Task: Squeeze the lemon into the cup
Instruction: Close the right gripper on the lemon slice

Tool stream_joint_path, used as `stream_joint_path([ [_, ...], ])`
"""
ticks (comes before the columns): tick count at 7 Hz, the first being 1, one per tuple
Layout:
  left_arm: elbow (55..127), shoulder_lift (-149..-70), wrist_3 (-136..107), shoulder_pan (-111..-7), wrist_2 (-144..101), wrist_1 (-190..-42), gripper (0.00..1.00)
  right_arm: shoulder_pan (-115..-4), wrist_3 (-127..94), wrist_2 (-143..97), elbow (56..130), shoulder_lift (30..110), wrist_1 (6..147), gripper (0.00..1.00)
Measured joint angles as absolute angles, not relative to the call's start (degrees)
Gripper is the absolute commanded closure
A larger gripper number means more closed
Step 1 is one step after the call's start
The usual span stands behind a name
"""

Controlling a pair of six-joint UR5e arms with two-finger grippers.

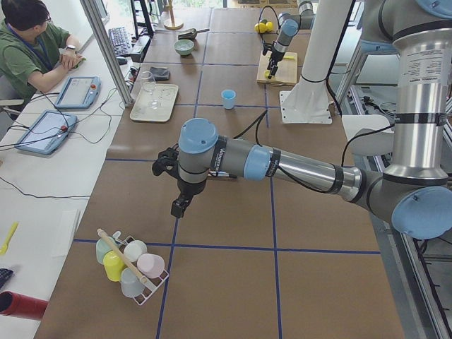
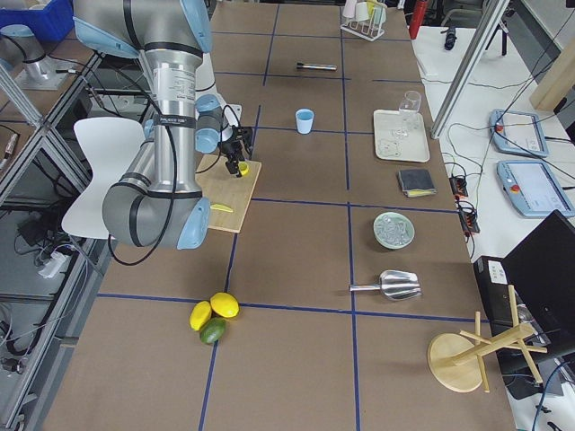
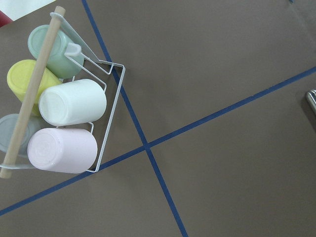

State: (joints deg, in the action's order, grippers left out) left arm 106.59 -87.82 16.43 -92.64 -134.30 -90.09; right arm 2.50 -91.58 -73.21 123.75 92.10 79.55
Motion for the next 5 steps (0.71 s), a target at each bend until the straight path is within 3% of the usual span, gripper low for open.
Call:
stream_joint_path([
  [1,106.6,-87.8,16.4,-92.6,-134.3,-90.1,0.00,2.5,-91.6,-73.2,123.8,92.2,79.5,0.88],
  [2,106.7,-87.8,16.4,-92.7,-134.3,-90.1,0.00,2.4,-91.6,-73.2,123.9,92.2,79.5,1.00],
  [5,106.7,-87.8,16.4,-92.7,-134.3,-90.1,0.00,2.3,-91.6,-73.1,124.5,92.3,79.6,1.00],
])
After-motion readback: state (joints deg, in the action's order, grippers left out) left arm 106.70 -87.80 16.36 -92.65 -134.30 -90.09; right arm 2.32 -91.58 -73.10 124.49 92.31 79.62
